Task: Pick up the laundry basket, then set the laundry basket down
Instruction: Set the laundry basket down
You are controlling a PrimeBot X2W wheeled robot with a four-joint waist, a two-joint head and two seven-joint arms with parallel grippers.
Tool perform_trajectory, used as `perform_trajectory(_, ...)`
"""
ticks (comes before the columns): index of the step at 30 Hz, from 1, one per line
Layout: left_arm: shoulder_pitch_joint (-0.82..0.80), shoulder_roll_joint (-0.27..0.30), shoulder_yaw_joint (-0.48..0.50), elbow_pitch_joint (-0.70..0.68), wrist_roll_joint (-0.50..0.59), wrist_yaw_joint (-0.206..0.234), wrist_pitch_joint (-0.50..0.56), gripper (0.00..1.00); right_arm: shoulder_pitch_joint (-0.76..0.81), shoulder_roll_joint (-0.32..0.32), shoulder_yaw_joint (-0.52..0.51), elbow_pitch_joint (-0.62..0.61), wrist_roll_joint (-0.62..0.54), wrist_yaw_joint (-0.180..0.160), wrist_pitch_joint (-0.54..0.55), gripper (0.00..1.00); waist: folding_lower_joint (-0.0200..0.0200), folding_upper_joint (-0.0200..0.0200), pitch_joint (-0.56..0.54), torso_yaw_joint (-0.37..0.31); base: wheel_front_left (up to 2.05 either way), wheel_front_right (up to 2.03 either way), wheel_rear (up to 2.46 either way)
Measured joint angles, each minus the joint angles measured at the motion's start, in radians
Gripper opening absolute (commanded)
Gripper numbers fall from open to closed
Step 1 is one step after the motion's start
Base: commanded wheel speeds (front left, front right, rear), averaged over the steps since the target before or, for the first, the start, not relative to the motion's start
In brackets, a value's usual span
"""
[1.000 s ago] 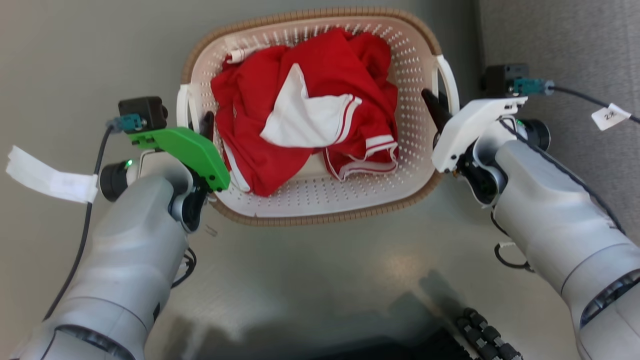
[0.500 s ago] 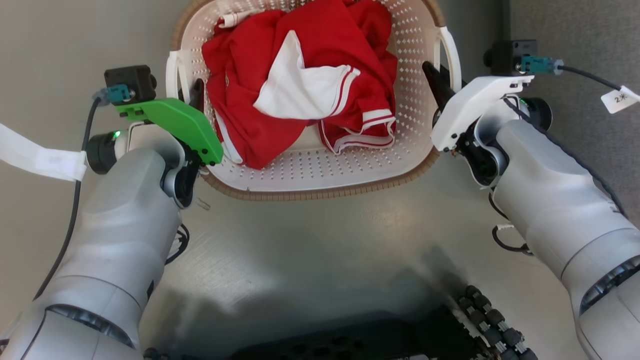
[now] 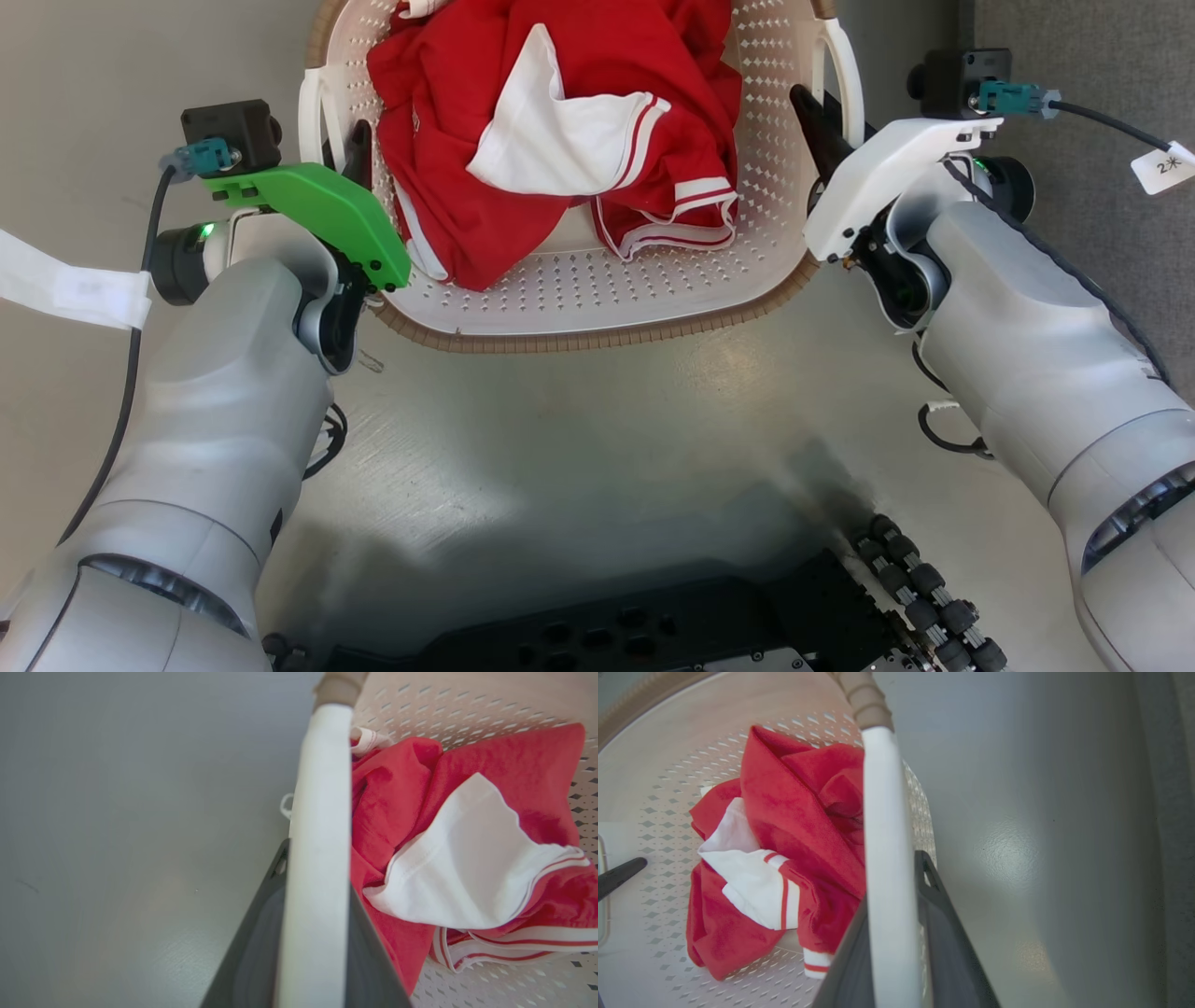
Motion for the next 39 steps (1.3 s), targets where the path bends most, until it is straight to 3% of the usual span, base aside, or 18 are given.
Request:
perform_trajectory(29,-0.027,0.0,-0.018,0.021,0.0,-0.015,-0.021,0.0,-0.022,0.009,0.015,0.025,0.02,0.0,-0.018,0.0,-0.0001,0.0,0.037,-0.004,0.0,0.0,0.0)
perform_trajectory(30,-0.028,0.0,-0.019,0.021,0.0,-0.015,-0.021,0.22,-0.024,0.011,0.015,0.031,0.02,0.0,-0.019,0.15,-0.0001,0.0,0.037,-0.003,0.0,0.0,0.0)
perform_trajectory(31,-0.029,0.0,-0.019,0.022,-0.001,-0.018,-0.022,0.44,-0.027,0.012,0.016,0.034,0.02,0.0,-0.02,0.49,-0.0001,0.0,0.038,-0.003,0.0,0.0,0.0)
perform_trajectory(32,-0.03,0.0,-0.019,0.024,-0.002,-0.018,-0.022,0.82,-0.029,0.014,0.016,0.034,0.023,0.005,-0.026,0.91,-0.0001,0.0,0.038,-0.003,0.0,0.0,0.0)
perform_trajectory(33,-0.03,0.0,-0.02,0.027,-0.006,-0.018,-0.022,1.0,-0.032,0.014,0.015,0.034,0.027,0.009,-0.027,1.0,-0.0001,0.0,0.037,-0.003,0.0,0.0,0.0)
perform_trajectory(39,-0.03,0.0,-0.023,0.039,-0.009,-0.018,-0.022,1.0,-0.038,0.022,0.016,0.04,0.027,0.01,-0.027,1.0,0.0,0.0,0.033,-0.004,0.0,0.0,0.0)
